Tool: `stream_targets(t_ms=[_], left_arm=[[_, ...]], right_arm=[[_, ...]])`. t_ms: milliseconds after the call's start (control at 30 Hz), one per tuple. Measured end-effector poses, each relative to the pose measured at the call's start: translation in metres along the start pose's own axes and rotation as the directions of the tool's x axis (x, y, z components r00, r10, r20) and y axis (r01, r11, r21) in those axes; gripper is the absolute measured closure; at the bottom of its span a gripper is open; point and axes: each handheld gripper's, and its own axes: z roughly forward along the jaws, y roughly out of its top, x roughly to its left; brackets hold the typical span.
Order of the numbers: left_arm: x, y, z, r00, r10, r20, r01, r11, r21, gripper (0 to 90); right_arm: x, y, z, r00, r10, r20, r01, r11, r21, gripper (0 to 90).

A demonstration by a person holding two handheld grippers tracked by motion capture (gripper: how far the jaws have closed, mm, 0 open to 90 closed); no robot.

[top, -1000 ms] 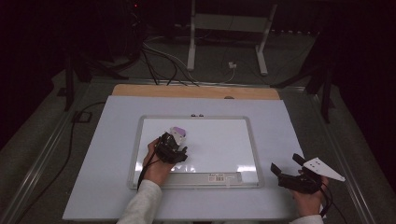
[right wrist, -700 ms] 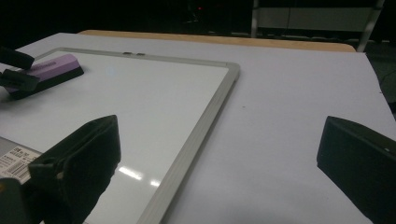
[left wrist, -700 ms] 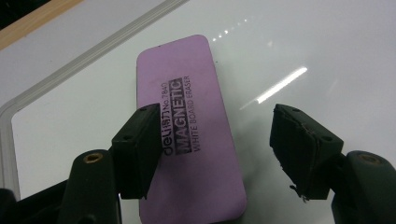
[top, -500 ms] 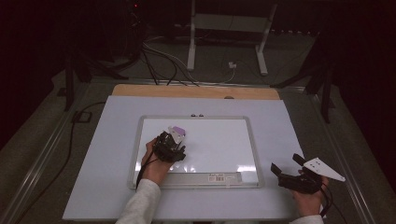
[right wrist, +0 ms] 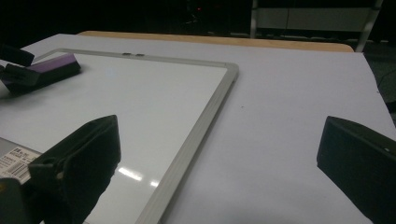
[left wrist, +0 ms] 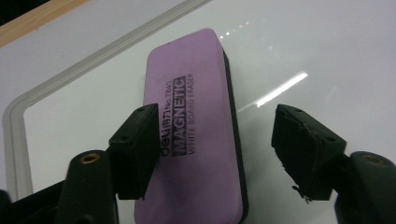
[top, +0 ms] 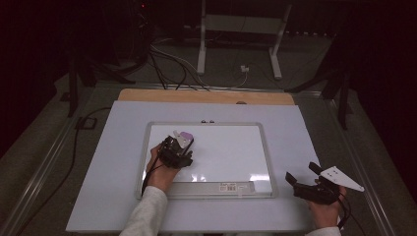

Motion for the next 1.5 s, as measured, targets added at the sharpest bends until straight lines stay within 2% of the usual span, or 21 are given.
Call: stream_targets(t_ms=[100, 167, 267, 367, 500, 633, 733, 1033, 1200, 1500], left_arm=[[0.007, -0.001, 0.001, 0.9997, -0.023, -0.003, 0.023, 0.9997, 0.007, 33.3], [0.008, -0.002, 0.001, 0.9997, -0.021, -0.015, 0.021, 0.9998, 0.004, 37.0], [0.006, -0.001, 0.0, 0.9988, 0.006, -0.048, -0.006, 0.9999, 0.008, 45.3], [0.006, -0.001, 0.002, 0.9968, 0.018, -0.078, -0.016, 0.9996, 0.022, 47.8], [0.013, -0.002, 0.003, 0.9976, -0.011, -0.068, 0.013, 0.9997, 0.02, 49.2], [0.015, -0.002, 0.001, 0.996, -0.024, -0.086, 0.024, 0.9997, 0.006, 57.6], [0.016, -0.001, 0.0, 0.9962, -0.032, -0.081, 0.032, 0.9995, 0.001, 62.5], [0.025, 0.003, -0.007, 0.9924, -0.086, -0.088, 0.083, 0.9958, -0.038, 63.6], [0.032, 0.004, -0.008, 0.9867, -0.132, -0.095, 0.127, 0.9904, -0.055, 63.6], [0.042, 0.002, -0.008, 0.9764, -0.187, -0.108, 0.182, 0.9818, -0.056, 63.6]], right_arm=[[0.0, 0.0, 0.0, 1.0, 0.0, 0.0, 0.0, 1.0, 0.0, 0.0], [0.0, 0.0, 0.0, 1.0, 0.0, 0.0, 0.0, 1.0, 0.0, 0.0], [0.0, 0.0, 0.0, 1.0, 0.0, 0.0, 0.0, 1.0, 0.0, 0.0], [0.0, 0.0, 0.0, 1.0, -0.002, 0.0, 0.002, 1.0, 0.001, 0.0], [0.0, 0.0, 0.0, 1.0, -0.001, 0.0, 0.001, 1.0, 0.0, 0.0], [0.0, 0.0, 0.0, 1.0, -0.001, 0.001, 0.001, 1.0, 0.0, 0.0], [0.0, 0.0, 0.0, 1.0, 0.0, 0.001, 0.0, 1.0, -0.001, 0.0], [0.0, 0.0, 0.0, 1.0, 0.0, 0.001, 0.0, 1.0, 0.0, 0.0], [0.0, 0.0, 0.0, 1.0, 0.0, 0.001, 0.0, 1.0, 0.0, 0.0], [0.0, 0.0, 0.0, 1.0, -0.001, 0.001, 0.001, 1.0, 0.001, 0.0]])
